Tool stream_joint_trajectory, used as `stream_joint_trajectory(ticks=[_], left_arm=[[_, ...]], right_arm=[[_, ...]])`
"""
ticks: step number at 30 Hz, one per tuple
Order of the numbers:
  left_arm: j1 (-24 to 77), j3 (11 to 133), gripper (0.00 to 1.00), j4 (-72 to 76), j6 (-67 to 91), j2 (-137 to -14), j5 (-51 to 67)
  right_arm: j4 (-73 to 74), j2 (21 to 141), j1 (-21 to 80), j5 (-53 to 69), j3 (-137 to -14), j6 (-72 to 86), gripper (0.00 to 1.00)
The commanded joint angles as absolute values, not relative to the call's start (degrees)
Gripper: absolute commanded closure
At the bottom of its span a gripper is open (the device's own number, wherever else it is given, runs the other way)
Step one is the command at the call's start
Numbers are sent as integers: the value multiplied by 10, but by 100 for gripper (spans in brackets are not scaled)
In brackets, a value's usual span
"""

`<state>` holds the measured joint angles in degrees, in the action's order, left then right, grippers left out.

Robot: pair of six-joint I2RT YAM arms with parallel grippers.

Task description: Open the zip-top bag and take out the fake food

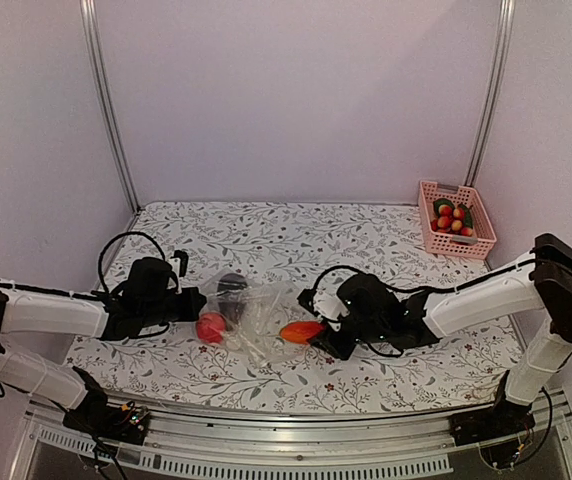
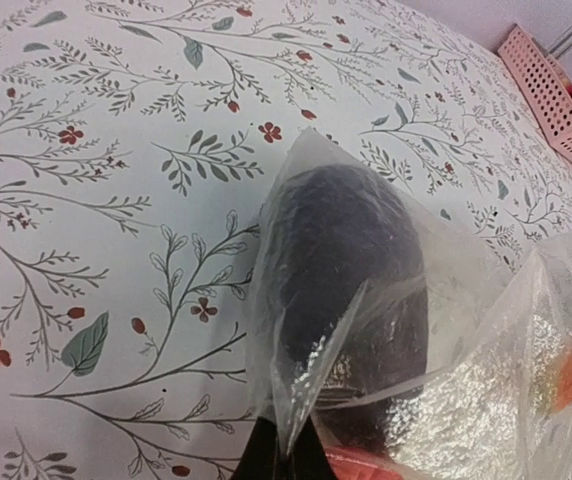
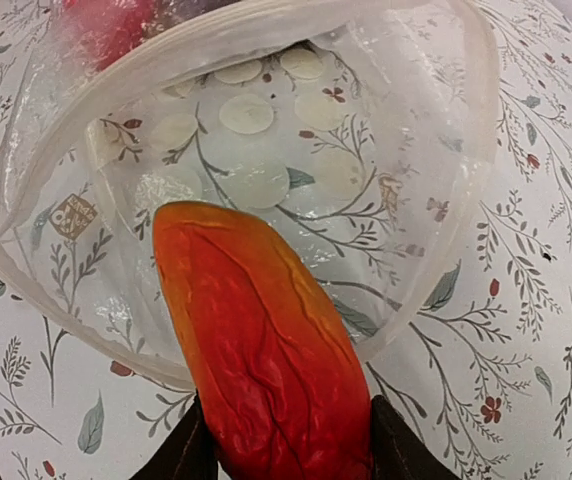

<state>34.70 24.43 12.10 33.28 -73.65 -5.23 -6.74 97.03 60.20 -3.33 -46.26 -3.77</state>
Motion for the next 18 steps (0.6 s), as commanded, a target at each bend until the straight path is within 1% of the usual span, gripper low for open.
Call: stream_joint_trajectory(ticks=[1,5,10,12,18], left_arm=[[341,244,100,121,340,-740,-57],[339,244,100,130,342,-746,-47],[337,243,100,139,341,-750,-36],[337,243,100,141,340,-750,-34],[335,243,100,150,341,-752,-26]], right_arm=[[-69,915,555,-27,-458,-4,73],[-77,881,493,-12,-473,24,72],[-74,860,377,10,-512,38,71],[-73,858,319,24,-529,49,70],[-68,882,198,30,-580,76,70]])
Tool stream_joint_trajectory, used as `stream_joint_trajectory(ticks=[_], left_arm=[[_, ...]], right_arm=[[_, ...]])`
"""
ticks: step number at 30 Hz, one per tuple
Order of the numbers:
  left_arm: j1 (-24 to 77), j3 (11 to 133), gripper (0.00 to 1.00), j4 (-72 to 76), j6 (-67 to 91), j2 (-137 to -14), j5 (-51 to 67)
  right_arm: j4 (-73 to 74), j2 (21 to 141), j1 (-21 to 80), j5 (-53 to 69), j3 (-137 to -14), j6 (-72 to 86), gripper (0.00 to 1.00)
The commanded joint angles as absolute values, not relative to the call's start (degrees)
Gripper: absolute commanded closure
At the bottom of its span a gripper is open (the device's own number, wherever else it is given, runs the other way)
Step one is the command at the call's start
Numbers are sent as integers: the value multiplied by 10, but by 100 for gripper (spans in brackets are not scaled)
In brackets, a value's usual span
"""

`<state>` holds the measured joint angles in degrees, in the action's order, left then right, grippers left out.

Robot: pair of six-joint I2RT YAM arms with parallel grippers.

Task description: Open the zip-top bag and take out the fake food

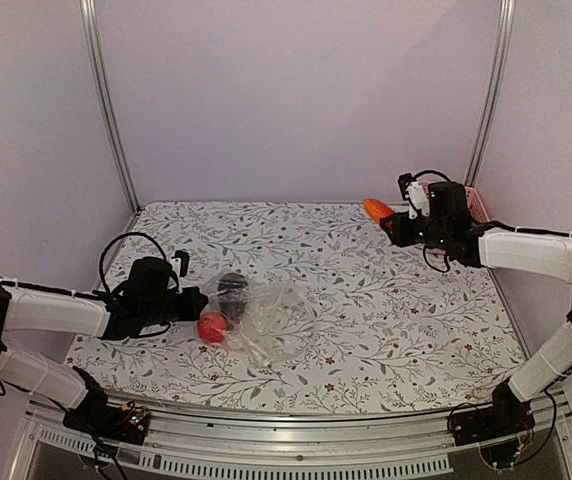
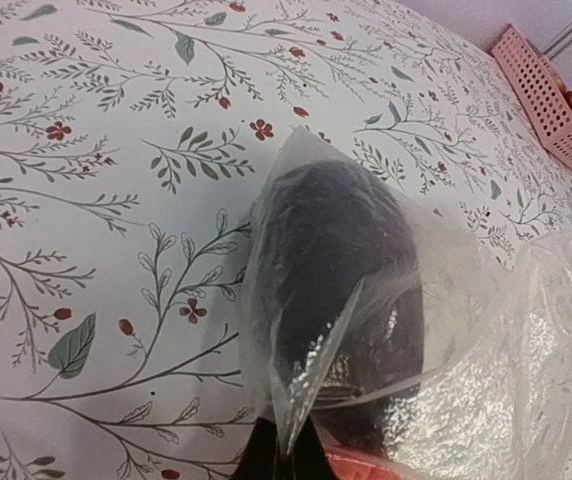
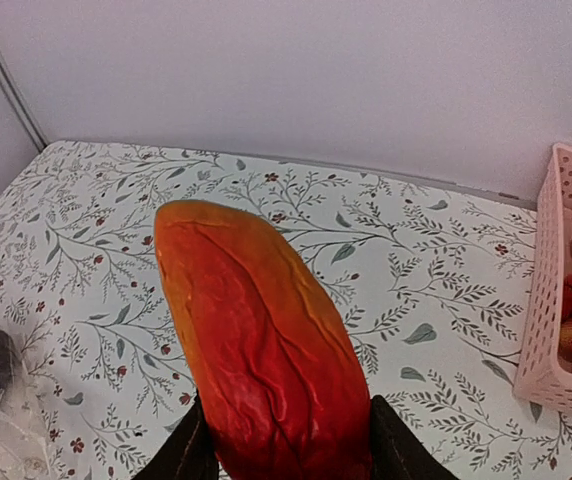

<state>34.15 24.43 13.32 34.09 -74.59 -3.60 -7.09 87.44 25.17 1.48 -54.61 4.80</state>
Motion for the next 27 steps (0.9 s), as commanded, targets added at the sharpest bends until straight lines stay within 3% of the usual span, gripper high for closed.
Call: stream_joint_trajectory(ticks=[1,12,27], left_arm=[[336,243,100,152,342,-753,-24],[334,245,100,163,341,-762,-14],[331,240,100,167,345,-765,-11]], right_arm=[[-67,889,180,29,-590,79,70],[-15,1026,24,55,-746,145,71],[66,1213,-22,48,-943,195,66]])
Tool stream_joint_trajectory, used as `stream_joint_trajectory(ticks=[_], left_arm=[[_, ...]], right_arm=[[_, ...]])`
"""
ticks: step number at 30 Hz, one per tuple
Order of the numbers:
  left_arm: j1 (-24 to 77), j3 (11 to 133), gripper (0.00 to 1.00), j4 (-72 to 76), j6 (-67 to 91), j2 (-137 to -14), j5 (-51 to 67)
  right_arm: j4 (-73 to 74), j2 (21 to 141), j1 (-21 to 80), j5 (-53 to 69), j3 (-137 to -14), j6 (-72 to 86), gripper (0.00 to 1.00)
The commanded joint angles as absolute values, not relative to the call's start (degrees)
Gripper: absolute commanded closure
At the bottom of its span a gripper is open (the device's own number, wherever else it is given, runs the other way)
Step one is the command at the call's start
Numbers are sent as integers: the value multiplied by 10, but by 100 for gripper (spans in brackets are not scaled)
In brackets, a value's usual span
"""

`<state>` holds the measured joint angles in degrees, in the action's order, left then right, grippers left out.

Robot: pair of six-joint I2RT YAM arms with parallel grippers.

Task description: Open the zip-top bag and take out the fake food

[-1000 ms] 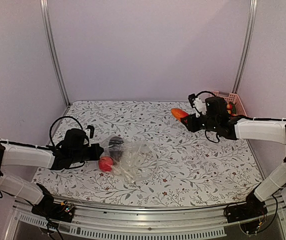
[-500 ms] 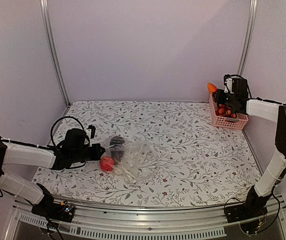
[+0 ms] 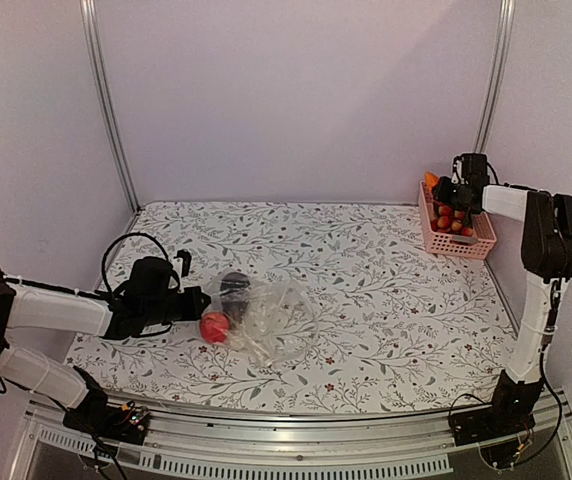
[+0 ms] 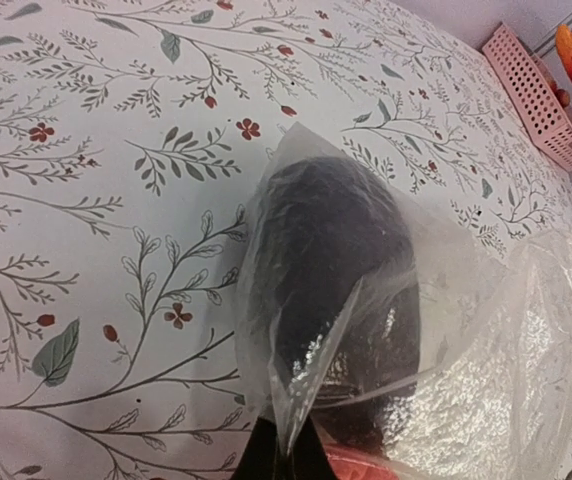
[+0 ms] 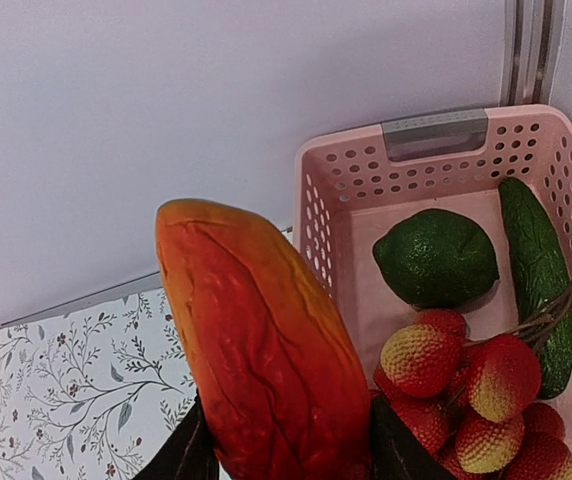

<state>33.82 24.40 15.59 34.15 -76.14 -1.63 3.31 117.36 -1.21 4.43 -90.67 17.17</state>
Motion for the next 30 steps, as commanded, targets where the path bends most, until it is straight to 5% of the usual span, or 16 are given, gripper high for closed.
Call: stream_joint_trajectory(ticks=[1,12,17,22,30], left_arm=[[331,240,100,168,345,-766,-11],[329,241,100,165,342,-767,-10],[327,240,100,165,342,-767,-10],[327,239,100,166,345,-769,-8],[325,243,100,171,343,-778,-4]], right_arm=[[68,1223,-25,55,-954,204,65],[92,1312,-37,93,-1048,239,62],[107,1341,-43,93,-1081,253,53],[110,1345,-43,100,-1082,257,34],[106,1303,-42,124,-1068,243,31]])
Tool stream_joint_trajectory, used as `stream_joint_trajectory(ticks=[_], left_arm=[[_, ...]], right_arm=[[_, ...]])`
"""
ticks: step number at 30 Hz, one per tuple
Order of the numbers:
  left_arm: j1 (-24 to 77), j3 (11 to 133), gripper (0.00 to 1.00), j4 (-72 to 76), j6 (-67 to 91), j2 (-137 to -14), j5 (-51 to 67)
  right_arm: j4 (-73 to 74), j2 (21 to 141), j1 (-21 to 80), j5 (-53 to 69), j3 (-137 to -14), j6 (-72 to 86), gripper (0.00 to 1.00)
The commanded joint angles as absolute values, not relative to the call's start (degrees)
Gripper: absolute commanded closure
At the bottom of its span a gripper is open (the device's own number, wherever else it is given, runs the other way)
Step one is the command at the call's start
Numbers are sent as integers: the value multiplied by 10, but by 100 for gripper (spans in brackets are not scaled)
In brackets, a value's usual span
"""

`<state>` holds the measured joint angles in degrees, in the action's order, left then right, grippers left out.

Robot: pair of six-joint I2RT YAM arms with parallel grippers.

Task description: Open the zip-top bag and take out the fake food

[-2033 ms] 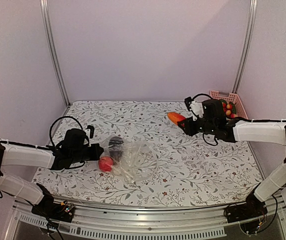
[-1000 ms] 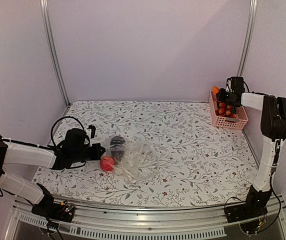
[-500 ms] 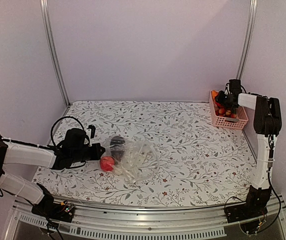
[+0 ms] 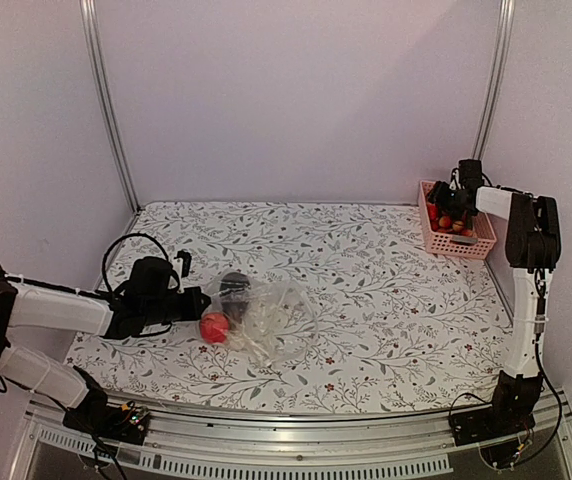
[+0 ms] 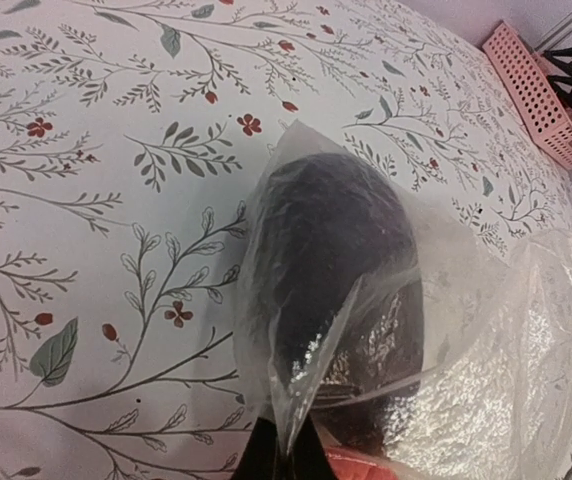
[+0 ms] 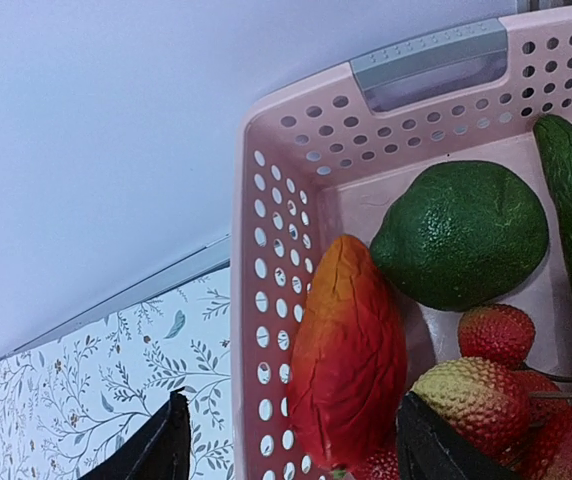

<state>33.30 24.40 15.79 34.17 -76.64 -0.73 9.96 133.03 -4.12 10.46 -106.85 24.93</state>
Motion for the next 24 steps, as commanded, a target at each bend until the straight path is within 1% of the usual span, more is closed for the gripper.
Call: stream_joint_trajectory(ticks=[1,5,10,18,24], left_arm=[[325,244,100,172,342,-779,-4],[324,245,100,177,343,-783,11],[324,245,100,181,344,-783,22],[325,245,100,194,343,-774,44],[325,242,100,198,342,-767,54]], right_arm=[[98,1295,-42,130,-1058,238,31],[46,1232,-31,154,-990,212,32],[-39,1135,-4,190,-870,181,32],[-120,1017,106,250,-690,125,37],[-171,945,167,293,-552,103,43]])
